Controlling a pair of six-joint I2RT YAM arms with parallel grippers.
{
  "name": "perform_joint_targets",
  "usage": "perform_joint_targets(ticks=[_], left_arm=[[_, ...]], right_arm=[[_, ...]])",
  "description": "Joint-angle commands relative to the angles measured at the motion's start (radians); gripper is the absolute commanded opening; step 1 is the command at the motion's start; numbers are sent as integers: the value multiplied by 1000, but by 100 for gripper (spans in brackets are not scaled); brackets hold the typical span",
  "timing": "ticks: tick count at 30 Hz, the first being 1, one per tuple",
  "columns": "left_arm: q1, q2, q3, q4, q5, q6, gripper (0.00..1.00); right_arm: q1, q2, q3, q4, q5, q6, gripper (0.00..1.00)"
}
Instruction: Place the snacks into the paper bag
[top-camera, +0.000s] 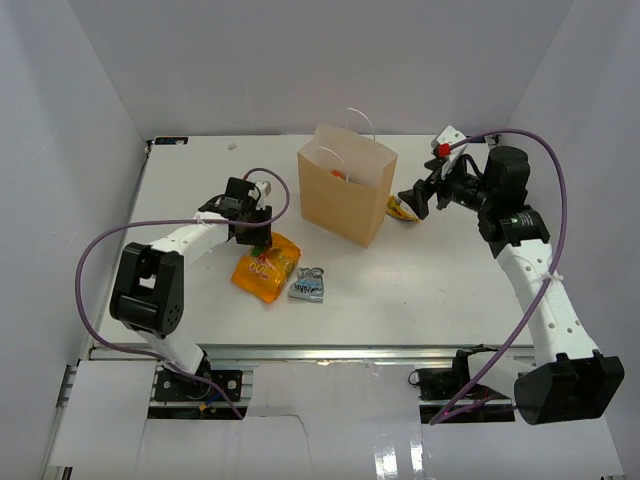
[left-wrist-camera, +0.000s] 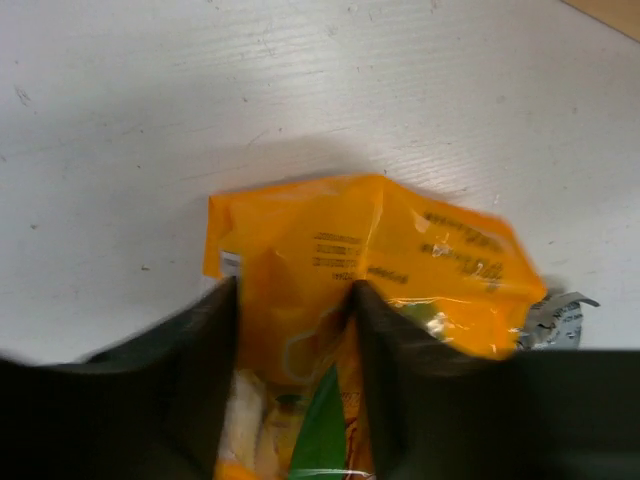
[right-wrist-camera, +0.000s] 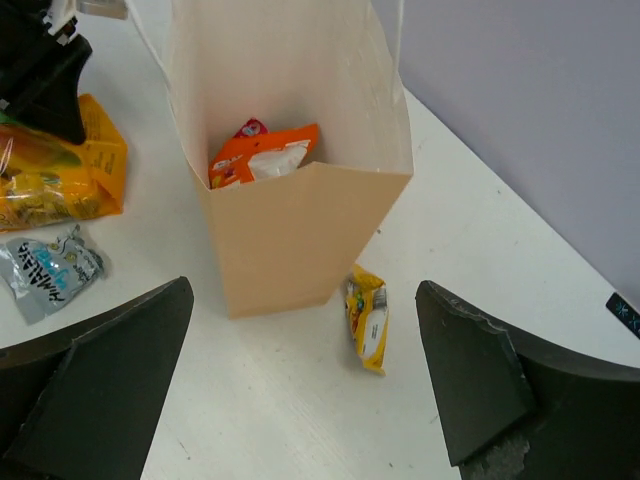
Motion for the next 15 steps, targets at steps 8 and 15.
perform_joint_targets(ticks=[8,15], left_arm=[[30,-113,2,-46,97,-23,0],[40,-347,84,37,100,-113,0]], right_arm=[[-96,-48,-46,-70,-73,17,99],[-120,-51,-70,-83,-81,17,99]])
